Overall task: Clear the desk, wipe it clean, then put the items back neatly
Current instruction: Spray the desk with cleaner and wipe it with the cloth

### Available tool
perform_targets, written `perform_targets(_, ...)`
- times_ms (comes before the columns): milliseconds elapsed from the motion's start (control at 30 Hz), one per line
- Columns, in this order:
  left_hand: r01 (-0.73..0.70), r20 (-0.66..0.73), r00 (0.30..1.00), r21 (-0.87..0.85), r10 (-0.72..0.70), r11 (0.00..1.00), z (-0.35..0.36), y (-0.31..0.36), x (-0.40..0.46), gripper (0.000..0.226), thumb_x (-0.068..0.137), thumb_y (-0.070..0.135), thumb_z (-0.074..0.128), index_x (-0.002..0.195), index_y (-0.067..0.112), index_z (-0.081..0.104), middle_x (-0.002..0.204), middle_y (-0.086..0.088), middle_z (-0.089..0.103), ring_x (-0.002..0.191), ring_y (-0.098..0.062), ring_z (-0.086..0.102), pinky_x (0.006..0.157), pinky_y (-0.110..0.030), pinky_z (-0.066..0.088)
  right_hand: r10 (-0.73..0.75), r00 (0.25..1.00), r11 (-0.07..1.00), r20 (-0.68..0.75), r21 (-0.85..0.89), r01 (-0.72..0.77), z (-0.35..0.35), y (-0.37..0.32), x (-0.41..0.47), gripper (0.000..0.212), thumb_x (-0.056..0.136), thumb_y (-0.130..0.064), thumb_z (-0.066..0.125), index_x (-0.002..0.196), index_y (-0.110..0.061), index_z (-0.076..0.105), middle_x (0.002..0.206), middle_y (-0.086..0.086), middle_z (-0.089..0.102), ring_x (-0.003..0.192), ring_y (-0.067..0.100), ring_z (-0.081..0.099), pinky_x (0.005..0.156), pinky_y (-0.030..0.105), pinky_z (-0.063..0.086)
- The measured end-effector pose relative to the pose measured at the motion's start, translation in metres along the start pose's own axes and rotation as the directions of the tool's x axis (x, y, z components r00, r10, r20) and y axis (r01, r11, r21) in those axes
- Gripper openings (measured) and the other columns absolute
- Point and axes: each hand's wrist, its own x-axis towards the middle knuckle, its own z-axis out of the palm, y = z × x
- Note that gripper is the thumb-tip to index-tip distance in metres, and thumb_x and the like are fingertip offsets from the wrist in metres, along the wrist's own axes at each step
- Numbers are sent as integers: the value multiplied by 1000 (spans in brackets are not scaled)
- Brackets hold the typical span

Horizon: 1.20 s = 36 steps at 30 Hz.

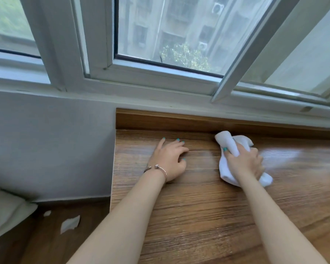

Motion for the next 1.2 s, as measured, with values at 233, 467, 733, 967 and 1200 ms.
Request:
perform_targets(233,-262,275,943,275,186,925,-41,-47,-33,54,97,56,19,149,39,24,159,11,17,147,-9,10,118,-33,3,117,993,992,-20,-51,-118,4,-5,-2,40,95,-53,40,133,-43,45,135,16,41,116,37,40,97,51,32)
perform_targets(467,-411,289,912,628,292,661,-125,-129,-63,55,100,51,10,140,35,45,149,2,41,140,-19,35,117,-42,11,199,980,980,-8,-10,-199,-3,-45,-29,38,94,-49,39,131,-45,45,136,15,40,118,35,37,100,49,30)
perform_targets(733,-555,198,793,625,576,549,-177,-169,-2,52,94,40,36,141,22,48,148,-5,44,131,-23,48,112,-39,24,-416,909,909,-34,21,417,6,-163,-176,52,76,-55,53,128,-55,48,128,2,54,95,27,53,79,44,43)
perform_targets(967,-711,228,635,546,738,443,-184,-193,8,55,93,32,39,142,7,45,145,-9,46,134,-24,44,114,-37,25,-6,1000,999,23,42,5,-5,-158,-181,42,88,-56,43,129,-59,40,137,-5,44,112,27,44,96,42,33)
perform_targets(1200,-761,173,538,521,825,387,-179,-200,14,54,83,13,52,136,2,50,140,-14,51,131,-30,48,112,-42,30,53,998,997,-21,63,-51,1,-271,-227,53,88,-48,51,138,-53,35,145,-1,32,117,26,35,94,40,26)
